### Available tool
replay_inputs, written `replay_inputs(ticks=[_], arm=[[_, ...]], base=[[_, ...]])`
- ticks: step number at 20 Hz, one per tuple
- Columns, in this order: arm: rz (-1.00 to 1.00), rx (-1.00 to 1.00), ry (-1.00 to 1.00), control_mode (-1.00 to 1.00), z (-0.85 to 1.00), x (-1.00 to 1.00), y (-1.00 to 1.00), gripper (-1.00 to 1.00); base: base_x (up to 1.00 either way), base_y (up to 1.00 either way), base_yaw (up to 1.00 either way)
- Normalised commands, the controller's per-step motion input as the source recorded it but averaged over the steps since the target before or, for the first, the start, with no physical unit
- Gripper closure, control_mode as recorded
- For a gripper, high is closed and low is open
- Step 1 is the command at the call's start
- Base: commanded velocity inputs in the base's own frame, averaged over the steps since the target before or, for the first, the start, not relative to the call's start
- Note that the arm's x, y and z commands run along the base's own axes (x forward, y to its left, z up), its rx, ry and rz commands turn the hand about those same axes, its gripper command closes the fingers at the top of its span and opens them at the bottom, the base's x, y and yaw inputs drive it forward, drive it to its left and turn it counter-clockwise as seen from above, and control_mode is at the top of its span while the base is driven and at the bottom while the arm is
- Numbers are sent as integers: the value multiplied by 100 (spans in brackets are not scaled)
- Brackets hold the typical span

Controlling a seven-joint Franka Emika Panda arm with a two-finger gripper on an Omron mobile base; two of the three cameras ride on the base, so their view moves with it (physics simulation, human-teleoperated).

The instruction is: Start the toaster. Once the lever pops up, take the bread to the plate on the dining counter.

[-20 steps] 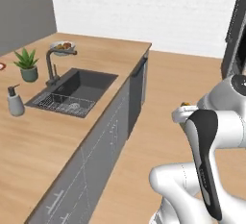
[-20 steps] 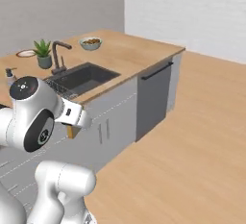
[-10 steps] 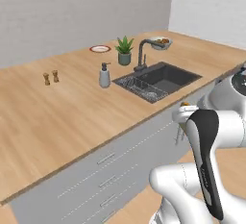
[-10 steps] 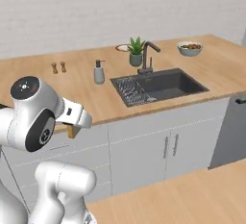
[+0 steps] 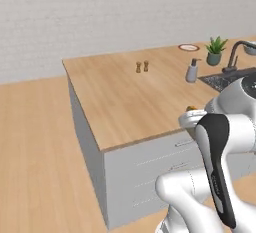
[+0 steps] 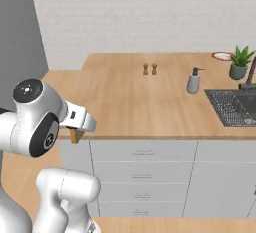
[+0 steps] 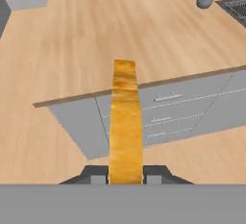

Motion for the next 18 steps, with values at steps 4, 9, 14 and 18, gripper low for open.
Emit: replay_inputs(ticks=[4, 9, 14, 18], arm=[[0, 0, 0, 100, 0, 0, 0, 100], [0, 0, 0, 100, 0, 0, 0, 100], [0, 0, 0, 100, 0, 0, 0, 100], [0, 0, 0, 100, 0, 0, 0, 100]], base=[[9, 100, 7], [30, 100, 0], [35, 100, 4], [86, 100, 9]])
